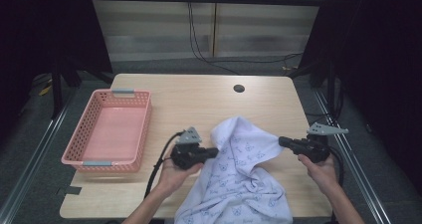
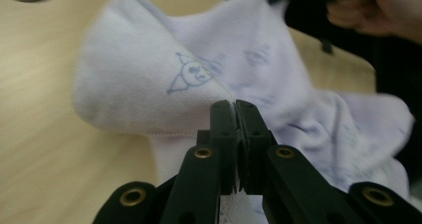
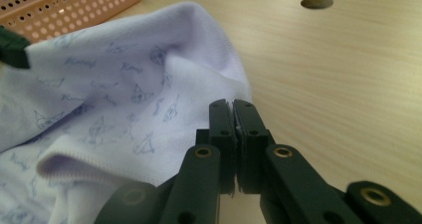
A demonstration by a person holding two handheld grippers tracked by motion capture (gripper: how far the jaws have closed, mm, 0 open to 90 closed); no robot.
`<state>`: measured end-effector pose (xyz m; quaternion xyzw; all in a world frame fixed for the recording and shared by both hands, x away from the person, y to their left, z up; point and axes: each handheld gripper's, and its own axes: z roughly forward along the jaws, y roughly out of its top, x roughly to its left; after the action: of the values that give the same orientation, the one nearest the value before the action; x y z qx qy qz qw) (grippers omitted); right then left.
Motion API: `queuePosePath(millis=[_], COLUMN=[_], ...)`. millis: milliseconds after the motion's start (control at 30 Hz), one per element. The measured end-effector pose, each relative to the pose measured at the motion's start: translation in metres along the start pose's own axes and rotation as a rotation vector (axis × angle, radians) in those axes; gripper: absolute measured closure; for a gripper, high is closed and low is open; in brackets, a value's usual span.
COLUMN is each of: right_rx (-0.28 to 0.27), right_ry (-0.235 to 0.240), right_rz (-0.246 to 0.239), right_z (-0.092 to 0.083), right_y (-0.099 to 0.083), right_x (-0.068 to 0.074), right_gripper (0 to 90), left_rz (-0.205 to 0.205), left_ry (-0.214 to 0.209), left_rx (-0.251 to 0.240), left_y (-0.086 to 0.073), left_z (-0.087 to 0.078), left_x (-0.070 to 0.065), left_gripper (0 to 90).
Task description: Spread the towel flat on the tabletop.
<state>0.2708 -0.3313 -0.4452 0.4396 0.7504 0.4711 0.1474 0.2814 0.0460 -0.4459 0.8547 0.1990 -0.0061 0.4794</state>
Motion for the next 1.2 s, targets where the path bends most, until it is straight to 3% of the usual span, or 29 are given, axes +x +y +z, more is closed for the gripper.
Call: queuePosePath(millis=[67, 100, 167, 233, 300, 367, 467, 533, 700, 767, 833, 867, 900, 967, 1033, 1200], right_rx=[0.012, 0.014, 0.020, 0.021, 0.028, 0.032, 0.030, 0.027, 0.034, 0.041, 0.044, 0.045, 0.046, 0.047, 0.044, 0.016], right_ry=[-0.007, -0.013, -0.017, -0.013, -0.011, -0.006, 0.002, 0.006, 0.010, 0.017, 0.021, 0.025, 0.026, 0.025, 0.027, 0.017], right_rz=[0.010, 0.015, 0.025, 0.030, 0.037, 0.042, 0.031, 0.029, 0.016, 0.014, 0.010, 0.008, 0.005, 0.004, 0.003, 0.007], right_z=[-0.005, -0.007, -0.008, -0.009, -0.006, -0.003, 0.000, 0.001, 0.003, 0.004, 0.005, 0.005, 0.006, 0.006, 0.005, -0.001], right_y=[-0.007, -0.012, -0.018, -0.020, -0.020, -0.020, -0.018, -0.017, -0.018, -0.018, -0.018, -0.018, -0.019, -0.018, -0.018, -0.014], right_x=[-0.002, -0.004, -0.007, -0.010, -0.012, -0.013, -0.011, -0.010, -0.008, -0.007, -0.006, -0.006, -0.006, -0.005, -0.006, -0.008], right_gripper=[88.2, 88.2, 88.2, 88.3, 88.2, 88.2, 88.2, 88.3, 88.2, 88.2, 88.2, 88.2, 88.2, 88.2, 88.2, 88.2], left_rz=[0.011, 0.019, 0.006, -0.014, -0.043, -0.112, -0.160, -0.194, -0.241, -0.224, -0.199, -0.172, -0.158, -0.120, -0.116, -0.119], left_ry=[-0.017, -0.042, -0.061, -0.099, -0.089, -0.066, 0.019, 0.057, 0.032, 0.042, 0.040, 0.050, 0.034, 0.030, 0.012, 0.062], left_rx=[0.080, 0.096, 0.113, 0.110, 0.053, -0.012, -0.046, -0.042, -0.001, 0.036, 0.035, 0.019, 0.012, -0.008, -0.033, -0.072], left_y=[-0.008, -0.013, -0.020, -0.021, -0.018, -0.016, -0.014, -0.015, -0.019, -0.018, -0.013, -0.009, -0.005, 0.004, 0.011, 0.027], left_z=[0.017, 0.025, 0.031, 0.030, 0.020, 0.014, 0.017, 0.024, 0.053, 0.062, 0.068, 0.069, 0.070, 0.069, 0.065, 0.036], left_x=[-0.011, -0.015, -0.017, -0.013, -0.001, 0.015, 0.039, 0.051, 0.066, 0.065, 0.060, 0.057, 0.054, 0.047, 0.045, 0.050], left_gripper=[86.4, 85.8, 80.7, 67.8, 64.6, 63.2, 62.5, 54.5, 42.3, 42.3, 45.9, 51.7, 56.2, 74.8, 79.0, 81.7])
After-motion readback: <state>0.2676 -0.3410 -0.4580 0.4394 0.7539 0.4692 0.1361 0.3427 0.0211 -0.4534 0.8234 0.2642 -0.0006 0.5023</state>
